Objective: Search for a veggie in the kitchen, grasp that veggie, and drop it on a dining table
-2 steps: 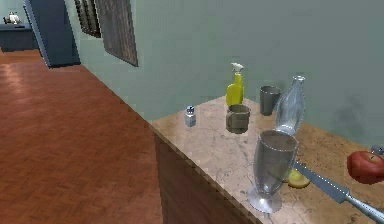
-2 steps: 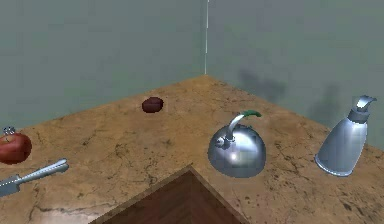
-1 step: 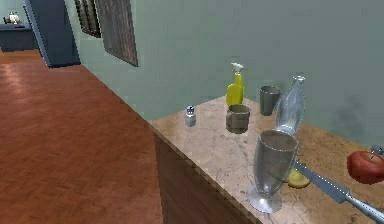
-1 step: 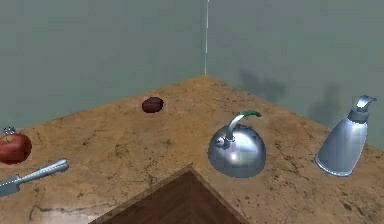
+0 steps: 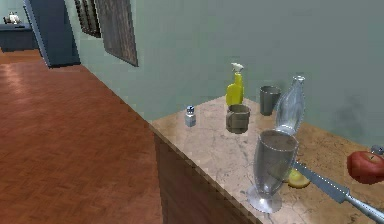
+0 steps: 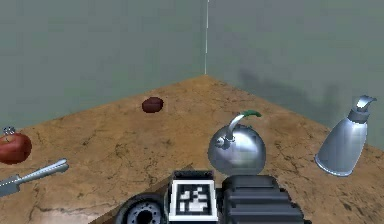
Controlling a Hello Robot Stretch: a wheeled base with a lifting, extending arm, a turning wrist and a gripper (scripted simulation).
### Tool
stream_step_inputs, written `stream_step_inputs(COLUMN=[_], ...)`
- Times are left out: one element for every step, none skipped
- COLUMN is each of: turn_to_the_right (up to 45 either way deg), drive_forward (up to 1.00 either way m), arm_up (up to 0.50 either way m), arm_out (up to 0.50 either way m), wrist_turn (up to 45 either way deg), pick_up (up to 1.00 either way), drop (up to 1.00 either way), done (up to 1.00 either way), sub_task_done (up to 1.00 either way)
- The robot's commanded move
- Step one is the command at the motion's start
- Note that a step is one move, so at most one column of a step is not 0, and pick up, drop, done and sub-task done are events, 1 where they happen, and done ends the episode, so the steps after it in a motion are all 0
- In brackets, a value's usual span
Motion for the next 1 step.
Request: stream_step_inputs(turn_to_the_right=[0.0], drive_forward=[0.0], arm_up=[0.0], arm_out=[0.5], wrist_turn=[0.0], pick_up=[0.0], drop=[0.0], done=[0.0], sub_task_done=[0.0])
